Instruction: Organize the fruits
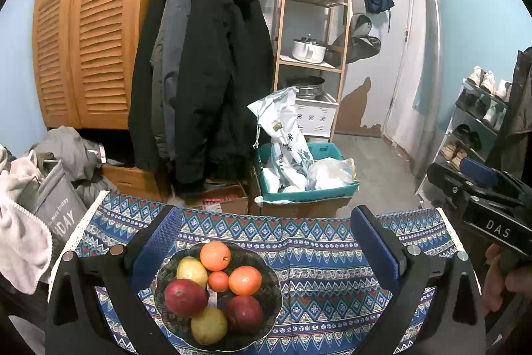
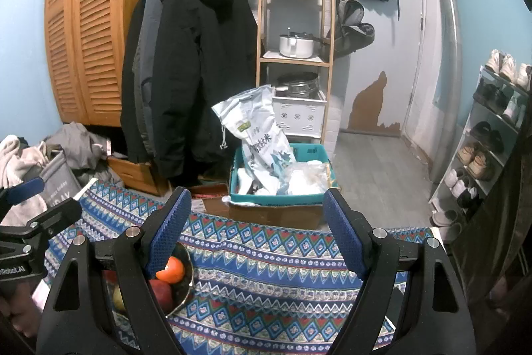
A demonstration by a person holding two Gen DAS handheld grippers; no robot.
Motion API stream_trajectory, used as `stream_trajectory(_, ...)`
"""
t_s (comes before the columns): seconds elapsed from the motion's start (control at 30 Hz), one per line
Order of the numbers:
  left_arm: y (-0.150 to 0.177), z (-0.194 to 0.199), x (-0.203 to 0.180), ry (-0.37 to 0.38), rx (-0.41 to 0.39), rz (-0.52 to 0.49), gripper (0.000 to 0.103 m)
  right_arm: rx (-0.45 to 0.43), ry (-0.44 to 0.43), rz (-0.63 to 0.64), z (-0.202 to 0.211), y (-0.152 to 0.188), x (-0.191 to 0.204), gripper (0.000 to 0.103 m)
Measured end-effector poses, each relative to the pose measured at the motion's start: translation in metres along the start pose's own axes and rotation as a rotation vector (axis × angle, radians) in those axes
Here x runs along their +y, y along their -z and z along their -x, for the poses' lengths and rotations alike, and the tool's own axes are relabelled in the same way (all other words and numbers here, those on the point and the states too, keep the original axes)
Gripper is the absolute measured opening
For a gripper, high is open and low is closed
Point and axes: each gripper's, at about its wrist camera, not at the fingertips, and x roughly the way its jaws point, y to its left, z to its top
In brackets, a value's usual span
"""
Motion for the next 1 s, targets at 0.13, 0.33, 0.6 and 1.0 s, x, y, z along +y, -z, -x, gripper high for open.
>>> stream_trajectory(0.13,0.0006,0.0004,-0.0007,0.002,0.0,-0.001,0.102,0.0,0.0,0.001,-0.0001,0.0,0.0,0.081)
stream_trajectory(0.33,0.0011,0.0,-0.0018,0.002,0.003,-0.002,0.102,-0.001,0.001,0.0,-0.0001,-0.0001,0.0,0.081)
stream_trajectory(0.6,-0.0008,0.0027,-0.0017,-0.002,0.006,0.0,0.102,0.0,0.001,0.001,-0.0001,0.0,-0.0006,0.081)
stream_trajectory(1.0,-0.0029,0.0026,-0.0036,-0.029,0.001,-0.03,0.102,0.001,0.001,0.001,0.0001,0.0001,-0.0018,0.081)
